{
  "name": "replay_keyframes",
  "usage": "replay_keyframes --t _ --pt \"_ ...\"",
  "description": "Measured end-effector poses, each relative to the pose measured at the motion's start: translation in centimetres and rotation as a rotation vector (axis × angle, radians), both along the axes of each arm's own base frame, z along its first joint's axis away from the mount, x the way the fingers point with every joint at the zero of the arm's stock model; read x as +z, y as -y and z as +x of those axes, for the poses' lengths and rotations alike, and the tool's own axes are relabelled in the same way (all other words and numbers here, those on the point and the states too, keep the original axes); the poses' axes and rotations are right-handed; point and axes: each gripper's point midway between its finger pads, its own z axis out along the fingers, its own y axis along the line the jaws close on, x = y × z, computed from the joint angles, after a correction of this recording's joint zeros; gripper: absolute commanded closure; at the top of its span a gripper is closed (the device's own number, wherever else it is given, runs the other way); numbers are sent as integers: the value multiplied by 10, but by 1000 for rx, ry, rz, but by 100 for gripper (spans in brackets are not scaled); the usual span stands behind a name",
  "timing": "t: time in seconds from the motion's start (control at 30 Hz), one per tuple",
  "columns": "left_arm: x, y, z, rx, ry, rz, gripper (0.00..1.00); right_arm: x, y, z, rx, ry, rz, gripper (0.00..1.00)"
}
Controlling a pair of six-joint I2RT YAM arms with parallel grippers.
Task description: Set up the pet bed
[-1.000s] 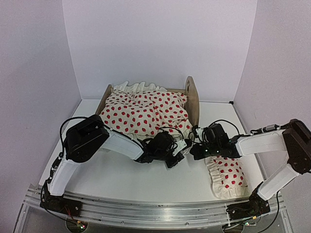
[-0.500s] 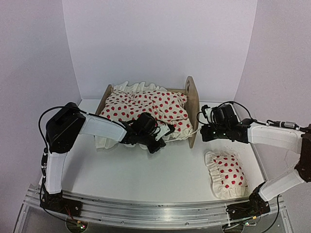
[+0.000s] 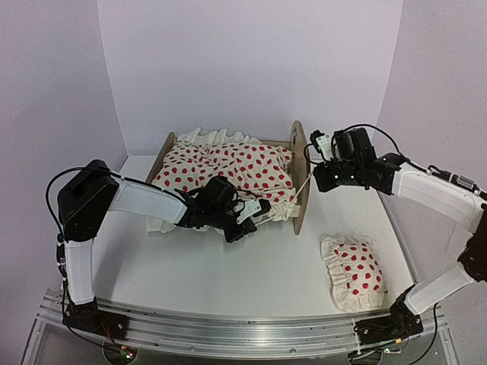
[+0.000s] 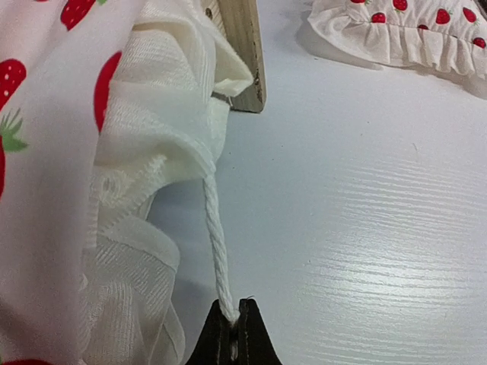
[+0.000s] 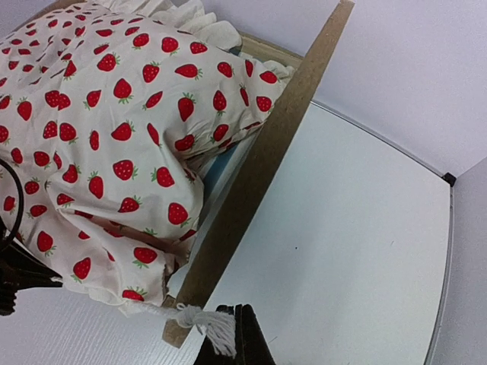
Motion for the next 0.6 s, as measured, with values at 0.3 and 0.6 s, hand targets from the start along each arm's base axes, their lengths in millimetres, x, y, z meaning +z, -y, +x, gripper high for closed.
replay_keyframes --t 0.3,0.6 --pt "1 7 -8 -79 75 -18 100 4 11 17 17 -28 -82 100" --pt "-2 8 -12 -112 104 -27 100 9 2 8 63 -66 15 100"
